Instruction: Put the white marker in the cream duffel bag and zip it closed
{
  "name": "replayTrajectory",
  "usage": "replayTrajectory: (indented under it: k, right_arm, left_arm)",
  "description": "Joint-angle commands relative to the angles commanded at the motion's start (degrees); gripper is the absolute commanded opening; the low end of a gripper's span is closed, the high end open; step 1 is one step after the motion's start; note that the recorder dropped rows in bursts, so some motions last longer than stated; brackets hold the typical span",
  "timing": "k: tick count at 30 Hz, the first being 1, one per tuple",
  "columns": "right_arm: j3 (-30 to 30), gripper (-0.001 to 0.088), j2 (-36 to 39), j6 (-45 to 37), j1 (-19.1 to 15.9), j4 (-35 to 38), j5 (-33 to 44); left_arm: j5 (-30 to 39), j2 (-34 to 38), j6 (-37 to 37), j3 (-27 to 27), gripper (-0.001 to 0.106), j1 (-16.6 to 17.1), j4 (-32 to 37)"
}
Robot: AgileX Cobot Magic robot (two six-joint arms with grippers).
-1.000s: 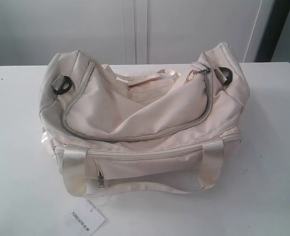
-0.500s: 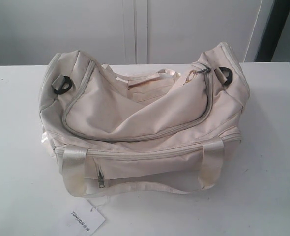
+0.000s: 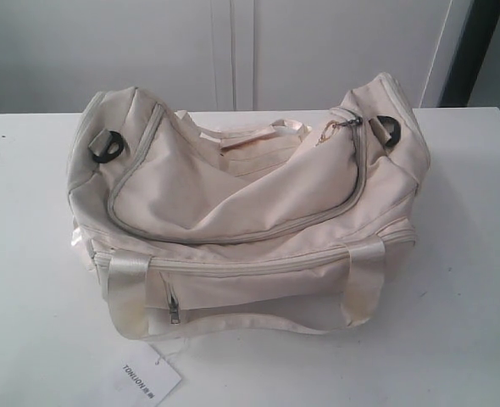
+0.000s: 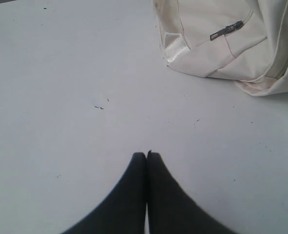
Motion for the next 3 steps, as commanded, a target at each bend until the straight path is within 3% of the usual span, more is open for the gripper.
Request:
replayTrajectory:
  k: [3]
  right_arm:
    - [0.00,0.0000,0.00,0.00,0.00,0.00,0.00]
  left_arm:
    - [0.00,0.00,0.00,0.00,0.000,0.00,0.00]
